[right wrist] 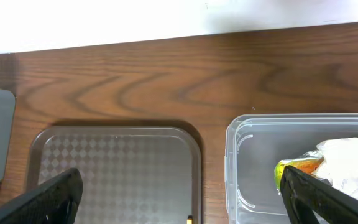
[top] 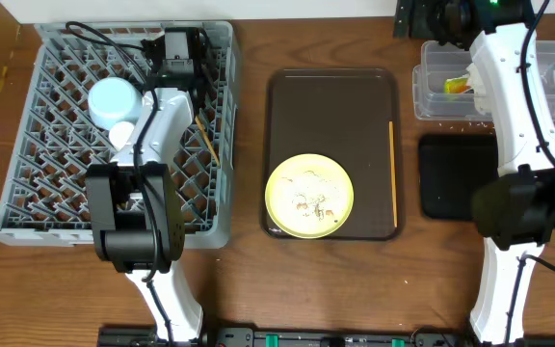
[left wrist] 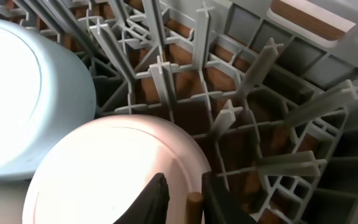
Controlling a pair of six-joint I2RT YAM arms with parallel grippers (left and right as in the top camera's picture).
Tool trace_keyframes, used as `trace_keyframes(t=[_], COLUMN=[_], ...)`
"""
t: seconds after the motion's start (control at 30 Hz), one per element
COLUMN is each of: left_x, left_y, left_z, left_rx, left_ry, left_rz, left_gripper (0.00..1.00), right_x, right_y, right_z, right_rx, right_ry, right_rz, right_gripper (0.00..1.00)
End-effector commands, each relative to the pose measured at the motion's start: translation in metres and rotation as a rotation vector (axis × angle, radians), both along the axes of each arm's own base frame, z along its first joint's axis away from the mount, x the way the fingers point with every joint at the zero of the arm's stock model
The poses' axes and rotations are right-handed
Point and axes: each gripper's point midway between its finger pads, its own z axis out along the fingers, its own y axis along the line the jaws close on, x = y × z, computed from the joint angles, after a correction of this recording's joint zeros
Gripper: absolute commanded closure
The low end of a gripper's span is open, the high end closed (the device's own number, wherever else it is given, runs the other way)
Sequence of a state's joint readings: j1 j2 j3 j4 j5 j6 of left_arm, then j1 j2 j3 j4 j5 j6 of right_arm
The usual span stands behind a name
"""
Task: Sort waste into correct bins and load items into the dishwasher
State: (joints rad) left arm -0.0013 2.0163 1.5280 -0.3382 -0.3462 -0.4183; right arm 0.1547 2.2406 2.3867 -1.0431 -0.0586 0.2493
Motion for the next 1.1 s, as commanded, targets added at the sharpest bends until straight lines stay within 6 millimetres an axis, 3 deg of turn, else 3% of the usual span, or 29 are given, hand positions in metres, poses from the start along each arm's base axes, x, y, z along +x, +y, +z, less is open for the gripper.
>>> trace_keyframes(t=[0.0, 0.17, 0.5, 0.7, 0.83, 1.07], left_x=[-0.002, -0.002, 0.0, -0.004, -0.005, 0.0], left_y=[0.005, 0.004, -0.019, -0.03, -0.037, -0.067], left_z=[-0.001, 0.002, 0.047, 0.063, 0.068, 0.062], left_rx=[0.016, 0.014, -0.098, -0.139, -0.146, -0.219], left_ry=[0.012, 0.008, -0.089, -0.107, -0.116, -0.115], left_rz=[0.016, 0.014, -0.08, -0.119, -0.137, -0.226], left_gripper=[0.81, 0.92, 0.92, 0.92, 0.92, 0.92], right_x=[0.0, 0.0, -0.002, -0.002, -0.002, -0.003], right_y=[0.002, 0.002, 0.012, 0.016, 0.016, 0.018], right_z=[0.0, 0.0, 0.0, 0.0, 0.0, 0.0], right_rx=[0.003, 0.003, 0.003, 0.003, 0.003, 0.003], right_ry=[0.001, 0.001, 0.001, 0.001, 0.001, 0.001], right_rz=[-0.004, -0.003, 0.014, 0.022, 0.022, 0.024], right_gripper=[0.01, 0.01, 0.01, 0.01, 0.01, 0.01])
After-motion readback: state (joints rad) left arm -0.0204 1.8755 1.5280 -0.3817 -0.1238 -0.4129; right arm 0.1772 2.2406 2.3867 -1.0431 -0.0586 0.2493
